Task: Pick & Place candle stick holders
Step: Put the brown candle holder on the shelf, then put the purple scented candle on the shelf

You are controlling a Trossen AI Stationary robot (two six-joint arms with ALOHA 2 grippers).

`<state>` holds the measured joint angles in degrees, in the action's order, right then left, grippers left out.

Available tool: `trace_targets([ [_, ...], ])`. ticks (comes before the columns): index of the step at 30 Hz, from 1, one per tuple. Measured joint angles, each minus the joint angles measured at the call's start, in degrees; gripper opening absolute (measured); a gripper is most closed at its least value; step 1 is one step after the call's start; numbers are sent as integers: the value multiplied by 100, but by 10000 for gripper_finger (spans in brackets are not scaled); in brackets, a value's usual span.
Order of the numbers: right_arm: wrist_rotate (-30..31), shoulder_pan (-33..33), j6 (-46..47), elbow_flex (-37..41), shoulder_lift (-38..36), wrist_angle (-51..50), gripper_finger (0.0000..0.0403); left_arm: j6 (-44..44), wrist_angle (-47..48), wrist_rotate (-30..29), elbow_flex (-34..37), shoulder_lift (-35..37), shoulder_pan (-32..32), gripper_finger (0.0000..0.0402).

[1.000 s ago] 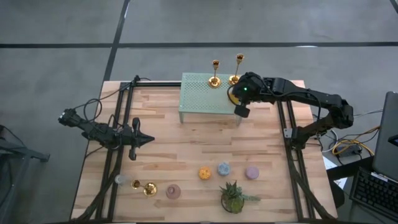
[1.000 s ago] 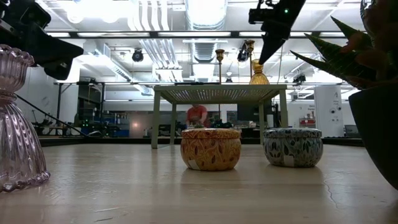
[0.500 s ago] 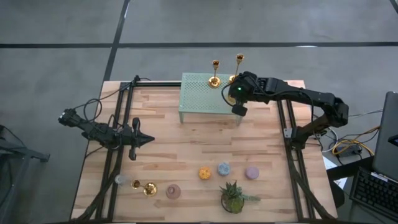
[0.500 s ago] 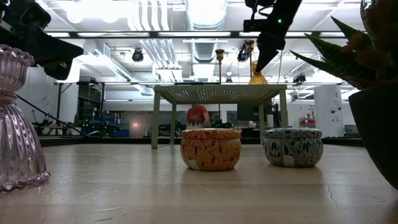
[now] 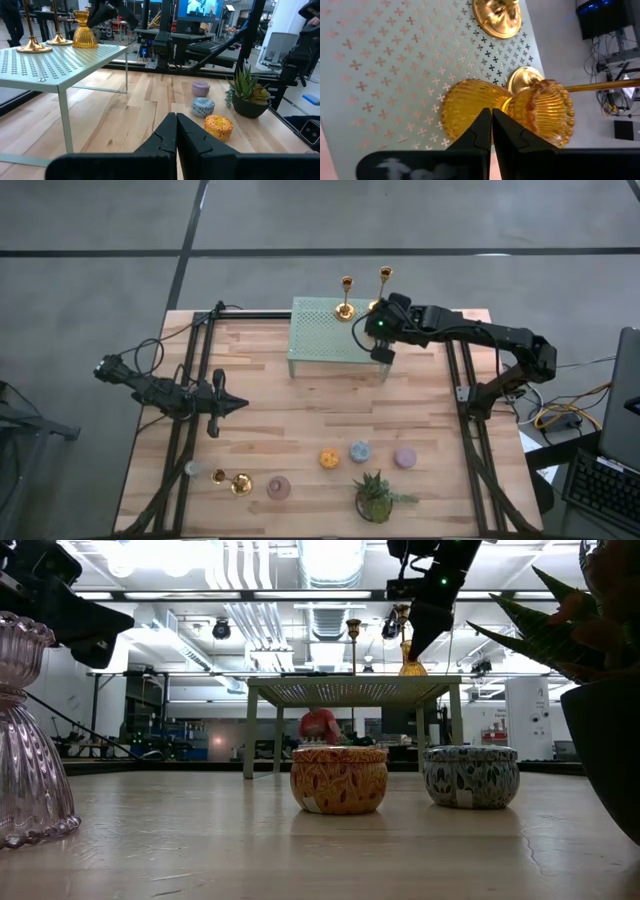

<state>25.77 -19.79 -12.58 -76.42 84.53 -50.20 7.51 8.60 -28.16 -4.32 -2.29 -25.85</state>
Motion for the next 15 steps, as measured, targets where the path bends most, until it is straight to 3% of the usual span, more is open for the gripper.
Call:
trace_targets([
  [9,141,0,29,0,-2,7,8,-1,0,0,0,-1,0,5],
  [15,-357,237,431,0,-113,-39,8,-1,0,2,0,0,-2,5],
])
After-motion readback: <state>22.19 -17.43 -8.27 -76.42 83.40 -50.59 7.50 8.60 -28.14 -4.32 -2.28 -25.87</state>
